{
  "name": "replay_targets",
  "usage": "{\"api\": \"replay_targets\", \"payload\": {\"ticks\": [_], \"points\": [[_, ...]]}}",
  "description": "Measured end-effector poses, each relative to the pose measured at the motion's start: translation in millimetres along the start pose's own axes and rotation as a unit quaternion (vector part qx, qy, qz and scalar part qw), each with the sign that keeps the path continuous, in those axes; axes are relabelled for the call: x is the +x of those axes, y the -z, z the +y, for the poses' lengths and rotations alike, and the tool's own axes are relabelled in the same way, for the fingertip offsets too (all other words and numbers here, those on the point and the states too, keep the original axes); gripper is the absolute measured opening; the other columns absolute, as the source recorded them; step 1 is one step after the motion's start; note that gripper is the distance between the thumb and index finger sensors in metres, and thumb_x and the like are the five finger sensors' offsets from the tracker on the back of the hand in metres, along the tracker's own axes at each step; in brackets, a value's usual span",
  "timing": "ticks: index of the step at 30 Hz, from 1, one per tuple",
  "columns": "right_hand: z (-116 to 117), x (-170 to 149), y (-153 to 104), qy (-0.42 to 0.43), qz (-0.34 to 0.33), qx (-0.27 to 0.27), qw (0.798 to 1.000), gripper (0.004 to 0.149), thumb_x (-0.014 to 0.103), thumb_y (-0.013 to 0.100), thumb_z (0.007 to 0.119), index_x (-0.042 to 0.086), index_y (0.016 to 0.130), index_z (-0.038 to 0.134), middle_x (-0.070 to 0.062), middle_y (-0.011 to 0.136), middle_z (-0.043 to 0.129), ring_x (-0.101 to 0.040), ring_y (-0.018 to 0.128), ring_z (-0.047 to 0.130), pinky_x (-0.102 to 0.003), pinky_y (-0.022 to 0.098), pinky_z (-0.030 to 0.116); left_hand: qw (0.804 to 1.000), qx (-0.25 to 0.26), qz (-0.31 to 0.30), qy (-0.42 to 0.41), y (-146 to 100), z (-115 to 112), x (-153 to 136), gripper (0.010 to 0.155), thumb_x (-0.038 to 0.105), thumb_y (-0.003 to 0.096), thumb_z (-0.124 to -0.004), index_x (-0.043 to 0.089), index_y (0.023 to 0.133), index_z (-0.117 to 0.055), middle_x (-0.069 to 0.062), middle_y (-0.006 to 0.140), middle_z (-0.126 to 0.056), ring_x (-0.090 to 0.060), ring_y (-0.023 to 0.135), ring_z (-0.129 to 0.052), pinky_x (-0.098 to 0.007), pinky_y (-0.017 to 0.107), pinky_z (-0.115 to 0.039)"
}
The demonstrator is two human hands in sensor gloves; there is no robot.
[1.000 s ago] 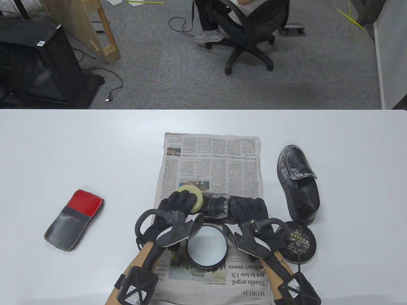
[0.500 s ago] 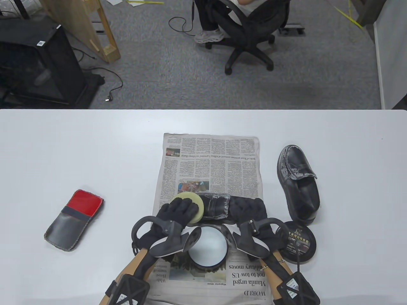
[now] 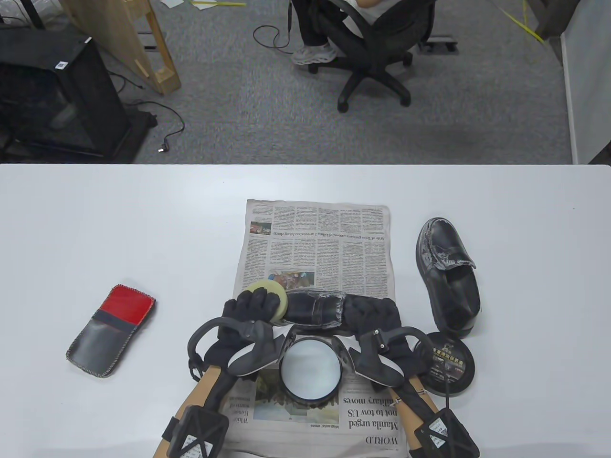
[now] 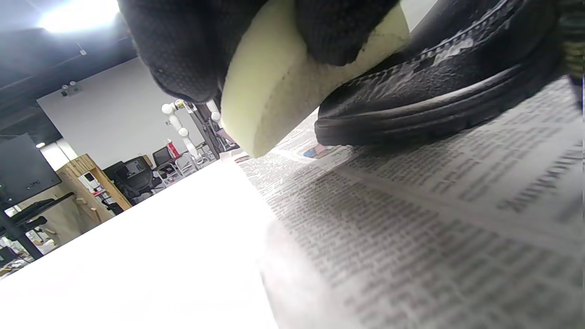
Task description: Dip and apply leather care cream with polishing sponge on shoes
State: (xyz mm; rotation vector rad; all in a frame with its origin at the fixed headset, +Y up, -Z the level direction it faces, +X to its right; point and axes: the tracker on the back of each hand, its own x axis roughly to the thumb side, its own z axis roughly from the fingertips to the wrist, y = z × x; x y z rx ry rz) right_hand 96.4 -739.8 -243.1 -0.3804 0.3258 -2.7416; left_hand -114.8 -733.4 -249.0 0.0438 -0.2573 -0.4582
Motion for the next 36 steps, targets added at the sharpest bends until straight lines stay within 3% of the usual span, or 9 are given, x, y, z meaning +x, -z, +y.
{"api": "replay_targets", "payload": {"ticks": [5,9,18,25,30,33,36], "points": [[-0.5,0.2,0.3,-0.002,-0.003,-0.001,1.000,0.042,0.045,0.053,0.067,0.037,0.094,0.066,0.009,0.102,0.075,-0.020,0.093,0.081,-0.045,0.075,0.062,0.998,0.022,-0.036,-0.038,-17.3,6.0,1.1,0.051,0.030,0.0592,-0.071,0.032,0.108,-0.058,-0.001,0.114,-0.072,-0.024,0.098,-0.080,-0.044,0.072,-0.076],[-0.4,0.6,0.5,-0.001,-0.005,0.001,1.000,0.042,0.044,0.053,0.067,0.037,0.095,0.066,0.009,0.102,0.074,-0.021,0.094,0.080,-0.046,0.075,0.061,0.994,0.046,-0.056,-0.078,-13.8,13.2,11.8,0.051,0.030,0.0596,-0.070,0.033,0.109,-0.056,0.000,0.115,-0.069,-0.024,0.100,-0.077,-0.044,0.073,-0.074],[-0.4,1.0,0.5,0.000,-0.006,0.002,1.000,0.042,0.044,0.053,0.067,0.038,0.094,0.066,0.009,0.102,0.074,-0.020,0.094,0.080,-0.046,0.075,0.061,0.999,-0.001,0.016,-0.029,19.2,2.7,11.1,0.051,0.030,0.0600,-0.069,0.033,0.109,-0.054,0.000,0.115,-0.070,-0.023,0.098,-0.081,-0.042,0.071,-0.077],[-0.4,1.0,0.2,-0.002,-0.007,0.000,1.000,0.042,0.044,0.053,0.067,0.036,0.095,0.066,0.008,0.102,0.074,-0.021,0.094,0.079,-0.046,0.075,0.061,0.997,-0.034,0.067,-0.036,0.0,-11.1,-31.8,0.051,0.031,0.0596,-0.070,0.031,0.109,-0.057,0.000,0.113,-0.074,-0.022,0.096,-0.083,-0.043,0.070,-0.077],[-0.4,1.1,-0.2,-0.003,-0.008,-0.001,1.000,0.043,0.044,0.054,0.066,0.036,0.096,0.065,0.007,0.103,0.073,-0.021,0.095,0.079,-0.047,0.075,0.061,0.985,-0.076,0.151,-0.030,-19.7,-40.3,-79.1,0.052,0.032,0.0596,-0.071,0.032,0.110,-0.057,0.000,0.114,-0.073,-0.023,0.098,-0.080,-0.044,0.071,-0.075],[-0.8,0.3,-0.7,0.005,-0.011,0.003,1.000,0.044,0.045,0.054,0.066,0.035,0.097,0.064,0.006,0.105,0.072,-0.023,0.096,0.077,-0.048,0.076,0.059,0.977,-0.128,0.154,-0.075,-21.0,-59.4,-91.3,0.052,0.033,0.0591,-0.072,0.033,0.109,-0.058,0.001,0.114,-0.073,-0.023,0.099,-0.080,-0.044,0.072,-0.075],[-3.3,-3.8,-1.5,0.024,-0.022,0.016,0.999,0.049,0.045,0.054,0.066,0.033,0.102,0.061,0.002,0.109,0.068,-0.027,0.099,0.073,-0.051,0.076,0.057,0.970,-0.145,0.139,-0.135,-19.7,-67.0,-95.3,0.059,0.038,0.0559,-0.077,0.030,0.111,-0.057,-0.002,0.116,-0.070,-0.027,0.101,-0.076,-0.048,0.073,-0.072]]}}
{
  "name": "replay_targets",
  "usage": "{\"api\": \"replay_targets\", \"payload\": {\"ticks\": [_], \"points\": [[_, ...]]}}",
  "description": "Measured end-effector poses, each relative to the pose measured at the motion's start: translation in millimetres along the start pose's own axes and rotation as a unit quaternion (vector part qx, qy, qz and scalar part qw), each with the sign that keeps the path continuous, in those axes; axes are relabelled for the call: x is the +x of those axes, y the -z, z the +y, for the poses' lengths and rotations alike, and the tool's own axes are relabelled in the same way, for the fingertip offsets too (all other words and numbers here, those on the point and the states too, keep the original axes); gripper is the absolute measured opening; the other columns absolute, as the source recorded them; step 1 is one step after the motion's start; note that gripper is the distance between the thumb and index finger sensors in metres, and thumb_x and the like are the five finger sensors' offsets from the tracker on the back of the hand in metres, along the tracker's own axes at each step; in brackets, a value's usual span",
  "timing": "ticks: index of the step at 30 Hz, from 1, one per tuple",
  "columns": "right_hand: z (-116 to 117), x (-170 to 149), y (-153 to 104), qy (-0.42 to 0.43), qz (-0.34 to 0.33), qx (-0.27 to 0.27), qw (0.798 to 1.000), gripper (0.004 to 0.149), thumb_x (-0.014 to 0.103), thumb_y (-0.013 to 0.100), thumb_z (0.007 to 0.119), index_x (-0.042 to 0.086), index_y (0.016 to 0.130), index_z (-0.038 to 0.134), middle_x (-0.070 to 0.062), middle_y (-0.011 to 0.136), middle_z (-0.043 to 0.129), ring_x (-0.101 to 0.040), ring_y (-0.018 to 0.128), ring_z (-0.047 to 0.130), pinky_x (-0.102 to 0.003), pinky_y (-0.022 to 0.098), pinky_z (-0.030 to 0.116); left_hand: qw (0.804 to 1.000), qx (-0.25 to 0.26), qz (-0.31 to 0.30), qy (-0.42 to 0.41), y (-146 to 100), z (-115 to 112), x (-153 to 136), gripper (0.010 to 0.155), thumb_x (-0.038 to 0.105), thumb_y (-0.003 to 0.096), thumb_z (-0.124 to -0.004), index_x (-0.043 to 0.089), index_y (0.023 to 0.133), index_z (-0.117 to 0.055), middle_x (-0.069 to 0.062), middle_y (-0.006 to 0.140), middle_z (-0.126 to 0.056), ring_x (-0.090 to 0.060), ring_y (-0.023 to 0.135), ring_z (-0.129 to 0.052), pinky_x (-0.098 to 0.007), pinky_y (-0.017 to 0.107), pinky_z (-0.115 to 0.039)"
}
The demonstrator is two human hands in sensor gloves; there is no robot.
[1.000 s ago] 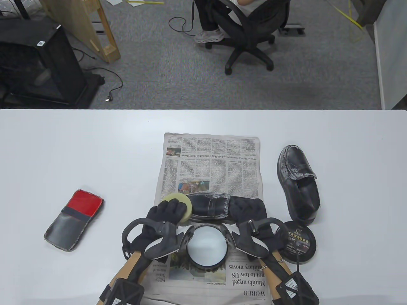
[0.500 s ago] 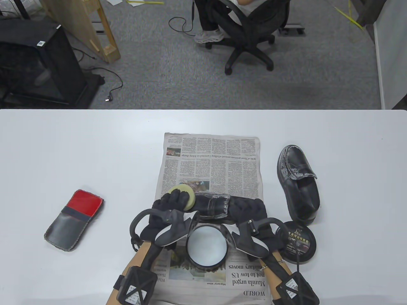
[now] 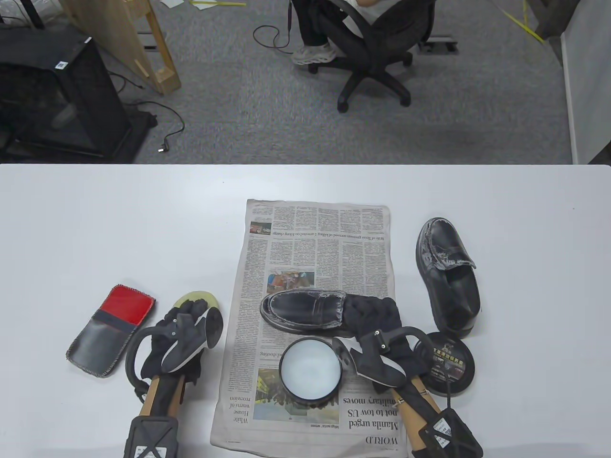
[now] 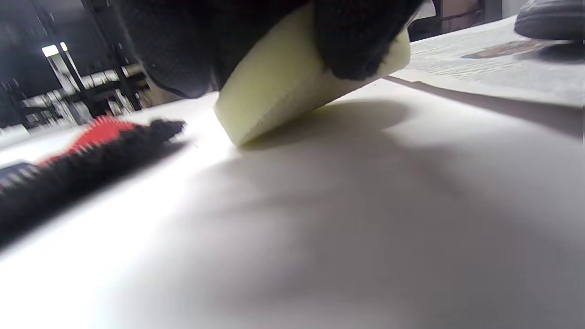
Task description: Dip and apply leather care cream with polishing sponge on shoes
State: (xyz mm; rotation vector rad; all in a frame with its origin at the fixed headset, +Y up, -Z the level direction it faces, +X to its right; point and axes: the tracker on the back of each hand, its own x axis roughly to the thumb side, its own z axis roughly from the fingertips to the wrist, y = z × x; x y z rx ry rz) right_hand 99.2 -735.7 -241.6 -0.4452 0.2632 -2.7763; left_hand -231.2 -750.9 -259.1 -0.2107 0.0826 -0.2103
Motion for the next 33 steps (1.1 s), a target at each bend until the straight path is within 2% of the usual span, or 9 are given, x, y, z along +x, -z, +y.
{"api": "replay_targets", "payload": {"ticks": [4,6,9,12,14,16,21,28,33], "points": [[-8.6,-9.0,-4.1,0.013,0.004,-0.008,1.000,0.057,0.050,0.052,0.067,0.032,0.105,0.058,-0.010,0.118,0.054,-0.038,0.107,0.060,-0.058,0.076,0.054,0.999,-0.022,-0.024,-0.015,-2.5,4.4,-2.5,0.067,0.046,0.0536,-0.076,0.027,0.114,-0.054,-0.006,0.120,-0.067,-0.030,0.105,-0.072,-0.053,0.075,-0.069],[-14.4,-21.1,-5.8,0.003,0.022,-0.010,1.000,0.060,0.054,0.050,0.067,0.033,0.106,0.057,-0.015,0.121,0.047,-0.043,0.108,0.054,-0.062,0.075,0.055,0.999,-0.004,-0.032,-0.044,-5.3,8.4,-4.9,0.066,0.048,0.0556,-0.072,0.025,0.115,-0.053,-0.009,0.121,-0.064,-0.034,0.105,-0.070,-0.055,0.075,-0.067],[-13.5,-41.7,-8.0,0.051,0.040,0.029,0.997,0.063,0.056,0.049,0.068,0.033,0.106,0.057,-0.018,0.122,0.043,-0.046,0.109,0.052,-0.064,0.073,0.059,0.994,0.042,-0.047,-0.094,-12.2,18.3,-8.3,0.067,0.049,0.0574,-0.068,0.023,0.117,-0.050,-0.011,0.122,-0.060,-0.037,0.107,-0.067,-0.057,0.075,-0.064],[0.4,-55.3,-5.8,0.075,0.059,0.086,0.992,0.062,0.056,0.049,0.069,0.033,0.106,0.058,-0.021,0.122,0.041,-0.048,0.107,0.055,-0.061,0.072,0.063,0.984,0.083,-0.070,-0.139,-18.7,27.4,-7.5,0.067,0.049,0.0582,-0.066,0.023,0.117,-0.049,-0.012,0.123,-0.059,-0.038,0.107,-0.064,-0.059,0.075,-0.063],[8.3,-58.7,-3.4,0.075,0.066,0.090,0.991,0.059,0.053,0.050,0.069,0.036,0.104,0.056,-0.017,0.120,0.050,-0.039,0.101,0.070,-0.053,0.071,0.072,0.981,0.097,-0.082,-0.148,-21.5,31.3,-5.0,0.067,0.050,0.0583,-0.066,0.023,0.117,-0.049,-0.012,0.123,-0.059,-0.038,0.107,-0.064,-0.059,0.075,-0.062],[9.2,-58.7,-0.3,0.097,0.072,0.067,0.990,0.052,0.048,0.050,0.072,0.036,0.099,0.063,-0.010,0.112,0.066,-0.029,0.090,0.085,-0.045,0.067,0.078,0.981,0.102,-0.090,-0.138,-23.1,33.5,-2.3,0.067,0.050,0.0583,-0.065,0.023,0.117,-0.049,-0.011,0.123,-0.059,-0.037,0.108,-0.064,-0.059,0.076,-0.062],[6.2,-57.4,-1.2,0.053,0.054,-0.001,0.997,0.041,0.049,0.045,0.075,0.041,0.085,0.074,0.004,0.097,0.082,-0.020,0.075,0.096,-0.030,0.057,0.089,0.983,0.103,-0.093,-0.123,-24.2,34.7,-0.5,0.065,0.050,0.0583,-0.065,0.025,0.117,-0.050,-0.009,0.123,-0.060,-0.035,0.108,-0.065,-0.059,0.076,-0.062],[-35.5,-63.5,-12.9,0.056,0.037,-0.139,0.988,0.039,0.050,0.043,0.076,0.039,0.080,0.080,0.004,0.082,0.091,-0.015,0.058,0.101,-0.023,0.045,0.093,0.979,0.120,-0.096,-0.136,-27.3,39.6,-2.4,0.064,0.050,0.0584,-0.065,0.026,0.116,-0.051,-0.008,0.122,-0.061,-0.034,0.108,-0.065,-0.058,0.076,-0.062],[-66.1,-102.3,-32.2,0.061,0.154,-0.225,0.960,0.039,0.049,0.048,0.073,0.035,0.083,0.081,0.001,0.076,0.094,-0.015,0.051,0.102,-0.023,0.039,0.093,0.977,0.126,-0.100,-0.143,-27.9,39.7,-2.9,0.064,0.050,0.0586,-0.065,0.025,0.116,-0.051,-0.008,0.122,-0.062,-0.033,0.108,-0.065,-0.058,0.076,-0.062]]}}
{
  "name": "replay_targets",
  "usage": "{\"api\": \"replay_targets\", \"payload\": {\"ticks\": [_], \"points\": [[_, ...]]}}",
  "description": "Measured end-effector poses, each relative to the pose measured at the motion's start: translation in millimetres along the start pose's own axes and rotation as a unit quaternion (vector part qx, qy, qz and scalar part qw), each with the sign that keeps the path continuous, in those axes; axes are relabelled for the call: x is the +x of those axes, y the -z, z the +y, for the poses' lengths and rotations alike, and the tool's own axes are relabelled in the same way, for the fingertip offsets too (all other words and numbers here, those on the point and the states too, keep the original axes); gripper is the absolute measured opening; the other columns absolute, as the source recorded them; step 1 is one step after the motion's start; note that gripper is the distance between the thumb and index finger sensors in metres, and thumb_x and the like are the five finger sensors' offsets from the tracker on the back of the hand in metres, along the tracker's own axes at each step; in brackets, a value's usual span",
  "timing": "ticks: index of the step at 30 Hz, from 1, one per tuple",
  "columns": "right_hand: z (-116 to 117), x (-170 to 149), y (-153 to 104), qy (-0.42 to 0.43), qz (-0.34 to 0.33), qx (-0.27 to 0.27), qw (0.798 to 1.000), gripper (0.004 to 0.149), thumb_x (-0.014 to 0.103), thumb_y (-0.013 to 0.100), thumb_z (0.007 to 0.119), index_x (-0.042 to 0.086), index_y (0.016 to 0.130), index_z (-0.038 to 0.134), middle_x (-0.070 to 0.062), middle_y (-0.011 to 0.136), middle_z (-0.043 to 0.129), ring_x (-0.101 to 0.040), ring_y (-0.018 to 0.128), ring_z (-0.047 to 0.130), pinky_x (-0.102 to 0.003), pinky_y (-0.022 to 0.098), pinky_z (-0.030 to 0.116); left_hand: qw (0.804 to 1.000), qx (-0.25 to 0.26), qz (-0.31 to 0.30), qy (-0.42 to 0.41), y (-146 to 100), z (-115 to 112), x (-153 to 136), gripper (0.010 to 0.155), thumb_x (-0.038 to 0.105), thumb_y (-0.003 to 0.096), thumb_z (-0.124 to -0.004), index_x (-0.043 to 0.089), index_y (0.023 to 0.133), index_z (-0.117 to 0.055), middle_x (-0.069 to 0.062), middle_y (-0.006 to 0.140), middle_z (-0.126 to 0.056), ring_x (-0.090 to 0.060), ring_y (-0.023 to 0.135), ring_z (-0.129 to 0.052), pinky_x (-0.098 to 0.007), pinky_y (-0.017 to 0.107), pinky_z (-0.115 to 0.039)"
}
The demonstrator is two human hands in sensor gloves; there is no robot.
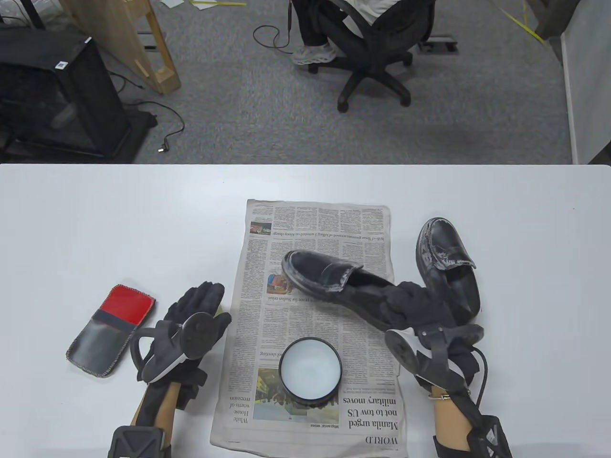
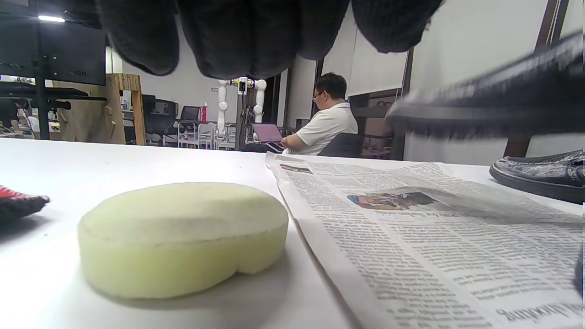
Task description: Dip and apply leather care cream with polishing sponge on shoes
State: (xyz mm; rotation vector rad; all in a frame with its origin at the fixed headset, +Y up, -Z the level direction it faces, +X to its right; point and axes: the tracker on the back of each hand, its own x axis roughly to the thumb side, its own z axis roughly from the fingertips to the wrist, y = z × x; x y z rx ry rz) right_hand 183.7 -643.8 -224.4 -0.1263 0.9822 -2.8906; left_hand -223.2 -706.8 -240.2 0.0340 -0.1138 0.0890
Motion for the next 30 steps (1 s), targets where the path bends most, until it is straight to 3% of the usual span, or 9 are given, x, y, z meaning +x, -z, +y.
{"api": "replay_targets", "payload": {"ticks": [6,12,21,24,26,28,30], "points": [[-17.8,-66.6,-9.1,-0.067,0.190,-0.060,0.978,0.038,0.042,0.053,0.074,0.028,0.088,0.079,-0.006,0.081,0.091,-0.021,0.055,0.101,-0.027,0.042,0.092,1.000,0.002,-0.002,-0.006,0.0,-0.4,0.2,0.064,0.051,0.0585,-0.065,0.026,0.116,-0.052,-0.007,0.122,-0.062,-0.033,0.108,-0.065,-0.058,0.077,-0.062],[11.8,-121.1,-27.5,-0.110,0.321,-0.009,0.941,0.040,0.038,0.055,0.073,0.022,0.092,0.078,-0.011,0.082,0.089,-0.024,0.056,0.100,-0.028,0.042,0.092,1.000,-0.001,-0.003,0.001,0.0,-2.5,2.3,0.064,0.051,0.0585,-0.065,0.026,0.116,-0.052,-0.008,0.122,-0.062,-0.033,0.108,-0.065,-0.058,0.077,-0.061],[66.9,-141.7,-47.6,-0.107,0.346,0.132,0.923,0.040,0.036,0.055,0.074,0.023,0.092,0.079,-0.012,0.083,0.090,-0.026,0.056,0.100,-0.030,0.042,0.092,1.000,-0.002,-0.011,-0.006,0.2,-1.3,3.8,0.064,0.051,0.0586,-0.065,0.025,0.116,-0.052,-0.008,0.122,-0.062,-0.033,0.108,-0.065,-0.058,0.076,-0.061],[81.8,-138.4,-48.5,-0.083,0.334,0.179,0.922,0.041,0.033,0.056,0.074,0.025,0.096,0.075,-0.013,0.091,0.085,-0.029,0.066,0.098,-0.032,0.047,0.091,0.999,-0.001,-0.026,-0.026,-0.4,1.0,5.7,0.064,0.051,0.0586,-0.065,0.025,0.116,-0.052,-0.008,0.122,-0.062,-0.034,0.108,-0.065,-0.058,0.076,-0.062],[88.6,-140.1,-49.4,-0.037,0.321,0.230,0.918,0.044,0.032,0.057,0.072,0.023,0.100,0.072,-0.015,0.094,0.083,-0.029,0.069,0.097,-0.030,0.050,0.090,0.998,-0.003,-0.039,-0.051,-0.9,2.2,7.8,0.066,0.052,0.0584,-0.065,0.024,0.116,-0.051,-0.009,0.122,-0.062,-0.035,0.108,-0.065,-0.058,0.076,-0.062],[85.7,-139.9,-48.9,0.009,0.337,0.213,0.917,0.046,0.031,0.058,0.070,0.024,0.103,0.067,-0.017,0.097,0.081,-0.031,0.073,0.096,-0.034,0.052,0.089,0.993,-0.015,-0.073,-0.092,-2.3,1.4,13.5,0.071,0.055,0.0574,-0.065,0.021,0.118,-0.049,-0.012,0.123,-0.059,-0.037,0.108,-0.063,-0.060,0.075,-0.061],[80.1,-136.8,-46.1,0.041,0.331,0.234,0.913,0.050,0.033,0.060,0.066,0.019,0.108,0.062,-0.023,0.102,0.075,-0.038,0.080,0.089,-0.043,0.058,0.083,0.984,-0.041,-0.117,-0.127,-3.5,-2.9,22.0,0.081,0.061,0.0549,-0.065,0.018,0.120,-0.044,-0.016,0.125,-0.054,-0.041,0.110,-0.058,-0.062,0.076,-0.058]]}}
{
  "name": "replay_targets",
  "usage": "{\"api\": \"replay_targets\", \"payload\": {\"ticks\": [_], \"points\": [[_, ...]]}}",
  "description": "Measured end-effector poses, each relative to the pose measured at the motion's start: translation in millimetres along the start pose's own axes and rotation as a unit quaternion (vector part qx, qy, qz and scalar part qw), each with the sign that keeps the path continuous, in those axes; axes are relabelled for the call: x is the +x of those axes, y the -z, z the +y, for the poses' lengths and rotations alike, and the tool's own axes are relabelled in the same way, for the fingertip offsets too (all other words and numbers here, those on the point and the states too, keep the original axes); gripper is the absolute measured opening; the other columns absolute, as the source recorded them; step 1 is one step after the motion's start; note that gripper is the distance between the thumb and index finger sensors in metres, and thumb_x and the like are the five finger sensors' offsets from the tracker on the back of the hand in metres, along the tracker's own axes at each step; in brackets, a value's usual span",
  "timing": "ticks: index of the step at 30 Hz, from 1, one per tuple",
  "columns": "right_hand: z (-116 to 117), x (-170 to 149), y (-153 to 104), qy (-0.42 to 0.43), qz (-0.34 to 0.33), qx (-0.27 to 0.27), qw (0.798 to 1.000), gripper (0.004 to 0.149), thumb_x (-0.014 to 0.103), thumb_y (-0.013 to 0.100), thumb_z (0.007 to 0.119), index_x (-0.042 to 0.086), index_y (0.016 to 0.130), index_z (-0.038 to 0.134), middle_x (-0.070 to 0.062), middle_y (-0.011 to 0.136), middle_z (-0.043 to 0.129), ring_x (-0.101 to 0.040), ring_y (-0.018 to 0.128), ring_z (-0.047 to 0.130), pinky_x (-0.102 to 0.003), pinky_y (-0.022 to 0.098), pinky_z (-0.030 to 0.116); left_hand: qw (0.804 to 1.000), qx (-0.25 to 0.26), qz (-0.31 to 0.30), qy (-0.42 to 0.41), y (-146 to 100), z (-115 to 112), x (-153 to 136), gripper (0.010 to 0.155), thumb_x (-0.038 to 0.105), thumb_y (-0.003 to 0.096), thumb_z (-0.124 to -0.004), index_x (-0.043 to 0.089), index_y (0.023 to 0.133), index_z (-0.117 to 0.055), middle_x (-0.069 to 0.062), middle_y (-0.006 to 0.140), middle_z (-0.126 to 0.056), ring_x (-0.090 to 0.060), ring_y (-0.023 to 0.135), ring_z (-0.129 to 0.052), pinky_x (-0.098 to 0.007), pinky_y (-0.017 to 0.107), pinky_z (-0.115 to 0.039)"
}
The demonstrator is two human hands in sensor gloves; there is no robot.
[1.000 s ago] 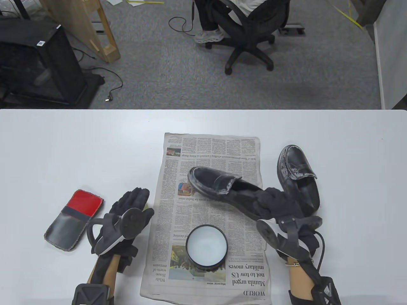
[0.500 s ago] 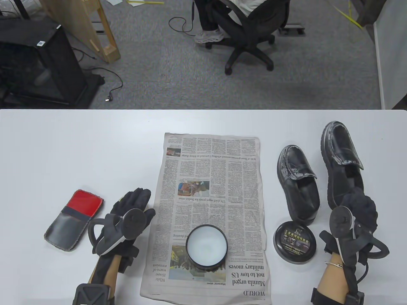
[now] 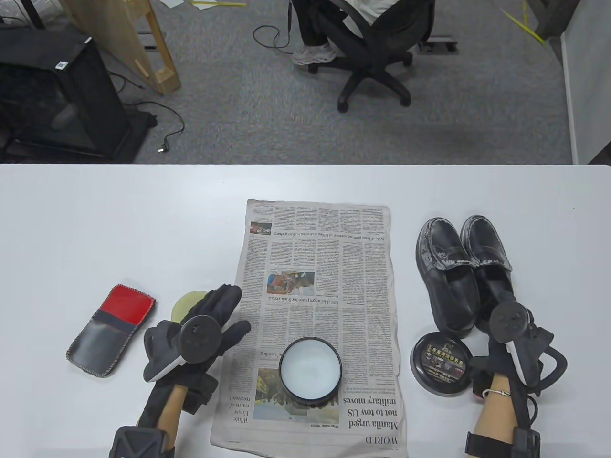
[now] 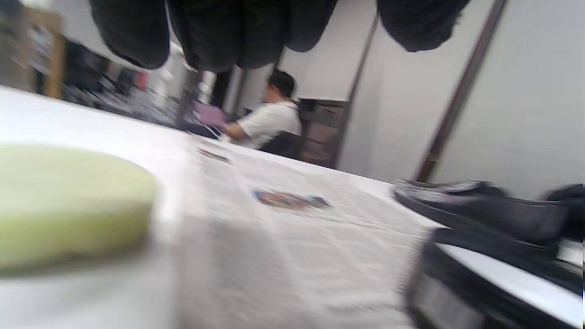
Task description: Dip and apply leather care cream with polishing sponge on shoes
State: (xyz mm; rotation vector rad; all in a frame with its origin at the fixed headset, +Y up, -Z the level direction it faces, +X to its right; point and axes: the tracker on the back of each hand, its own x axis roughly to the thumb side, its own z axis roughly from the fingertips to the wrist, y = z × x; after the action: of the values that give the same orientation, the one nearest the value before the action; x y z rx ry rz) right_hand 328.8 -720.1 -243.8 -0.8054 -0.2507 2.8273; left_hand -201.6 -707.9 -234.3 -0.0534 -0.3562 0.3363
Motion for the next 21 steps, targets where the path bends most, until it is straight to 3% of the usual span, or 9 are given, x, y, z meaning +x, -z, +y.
{"api": "replay_targets", "payload": {"ticks": [2,4,6,9,12,15,21], "points": [[-12.0,8.3,-6.5,-0.015,0.008,-0.004,1.000,0.062,0.036,0.061,0.063,0.008,0.115,0.050,-0.031,0.110,0.059,-0.050,0.089,0.077,-0.058,0.061,0.073,0.997,-0.044,-0.049,-0.032,2.1,-10.6,10.3,0.092,0.065,0.0513,-0.067,0.015,0.122,-0.037,-0.019,0.128,-0.046,-0.044,0.112,-0.051,-0.065,0.076,-0.053],[-36.5,22.3,-22.1,-0.059,-0.003,-0.056,0.997,0.069,0.044,0.061,0.061,0.002,0.115,0.051,-0.034,0.109,0.061,-0.052,0.087,0.078,-0.059,0.059,0.073,0.990,-0.106,-0.091,-0.037,5.4,-27.8,24.5,0.100,0.068,0.0477,-0.069,0.014,0.123,-0.032,-0.020,0.129,-0.039,-0.046,0.113,-0.045,-0.067,0.077,-0.049],[-54.9,35.6,-40.3,-0.057,-0.026,-0.087,0.994,0.071,0.052,0.060,0.059,0.002,0.110,0.064,-0.032,0.104,0.071,-0.051,0.080,0.086,-0.057,0.055,0.077,0.982,-0.156,-0.108,-0.002,8.0,-43.1,35.3,0.107,0.070,0.0446,-0.070,0.012,0.123,-0.027,-0.022,0.129,-0.033,-0.048,0.113,-0.039,-0.068,0.077,-0.047],[-63.9,56.0,-64.6,-0.027,-0.083,-0.007,0.996,0.073,0.059,0.061,0.054,0.004,0.101,0.078,-0.030,0.097,0.083,-0.050,0.073,0.092,-0.057,0.051,0.080,0.968,-0.212,-0.125,0.051,9.8,-64.7,45.2,0.115,0.073,0.0400,-0.071,0.011,0.122,-0.021,-0.024,0.129,-0.028,-0.050,0.113,-0.033,-0.070,0.077,-0.043],[-41.3,72.0,-72.5,-0.083,-0.116,0.093,0.985,0.077,0.062,0.060,0.053,0.003,0.103,0.079,-0.031,0.097,0.084,-0.052,0.072,0.093,-0.057,0.050,0.081,0.960,-0.240,-0.133,0.056,9.5,-78.4,49.9,0.120,0.073,0.0378,-0.073,0.009,0.122,-0.017,-0.025,0.129,-0.024,-0.052,0.112,-0.029,-0.071,0.076,-0.040],[-5.6,77.5,-71.3,-0.178,-0.110,0.140,0.968,0.089,0.064,0.057,0.054,-0.006,0.108,0.072,-0.037,0.101,0.079,-0.060,0.077,0.089,-0.061,0.049,0.081,0.961,-0.237,-0.125,0.072,9.7,-83.1,48.6,0.124,0.072,0.0366,-0.074,0.007,0.119,-0.009,-0.026,0.128,-0.022,-0.053,0.111,-0.029,-0.069,0.075,-0.039],[22.8,71.7,-67.5,-0.181,-0.109,0.218,0.953,0.113,0.069,0.053,0.050,-0.028,0.111,0.054,-0.056,0.101,0.065,-0.076,0.077,0.081,-0.065,0.045,0.083,0.959,-0.254,-0.095,0.082,12.4,-95.7,40.8,0.126,0.072,0.0373,-0.074,0.002,0.118,-0.008,-0.028,0.127,-0.020,-0.054,0.110,-0.027,-0.067,0.075,-0.036]]}}
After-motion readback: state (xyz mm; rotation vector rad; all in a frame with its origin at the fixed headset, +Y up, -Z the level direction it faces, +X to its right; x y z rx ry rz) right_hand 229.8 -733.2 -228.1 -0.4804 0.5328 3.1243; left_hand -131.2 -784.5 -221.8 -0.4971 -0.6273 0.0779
